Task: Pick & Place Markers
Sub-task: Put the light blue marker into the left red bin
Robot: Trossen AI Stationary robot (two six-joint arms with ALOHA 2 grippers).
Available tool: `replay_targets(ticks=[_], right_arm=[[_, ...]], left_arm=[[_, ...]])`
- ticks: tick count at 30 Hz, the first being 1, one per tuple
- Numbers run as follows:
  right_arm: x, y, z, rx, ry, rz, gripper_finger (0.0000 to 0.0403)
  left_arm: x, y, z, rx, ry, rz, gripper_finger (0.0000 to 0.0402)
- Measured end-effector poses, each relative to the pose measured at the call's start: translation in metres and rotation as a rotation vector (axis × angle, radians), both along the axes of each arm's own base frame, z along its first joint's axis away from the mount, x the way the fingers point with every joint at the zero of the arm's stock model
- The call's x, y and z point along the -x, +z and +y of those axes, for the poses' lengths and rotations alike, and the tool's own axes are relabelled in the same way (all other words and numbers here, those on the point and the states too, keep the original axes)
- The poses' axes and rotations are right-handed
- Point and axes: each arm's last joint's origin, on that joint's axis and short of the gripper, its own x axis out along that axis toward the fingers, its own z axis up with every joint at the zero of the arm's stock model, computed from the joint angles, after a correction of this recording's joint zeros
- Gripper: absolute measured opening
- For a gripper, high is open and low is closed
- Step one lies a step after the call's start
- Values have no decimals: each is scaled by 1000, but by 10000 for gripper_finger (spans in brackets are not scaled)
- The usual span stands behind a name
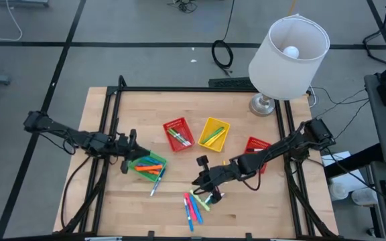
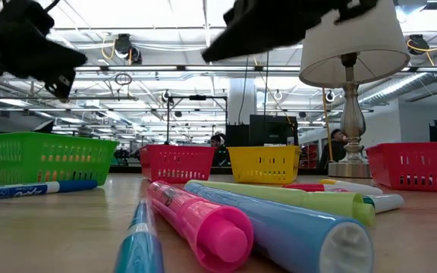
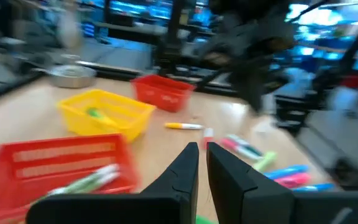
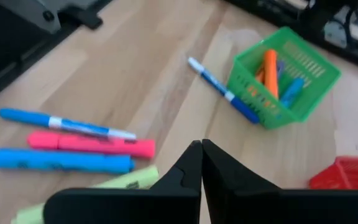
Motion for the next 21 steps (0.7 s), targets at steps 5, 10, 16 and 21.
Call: replay_targets(ticks=[5, 10, 16, 21], right_arm=[[4, -9, -1, 3, 3, 7, 0], [10, -27, -10, 36, -3, 40, 0], [16, -44, -26, 48, -39, 71, 0], [23, -55, -30, 52, -42, 94, 0]], left_arm=[[-7, 16, -18, -2, -79, 114, 42], [-27, 22, -42, -10, -71, 267, 42], [-53, 22, -89, 81, -108, 509, 42], [-70, 23, -133, 110, -87, 703, 42]])
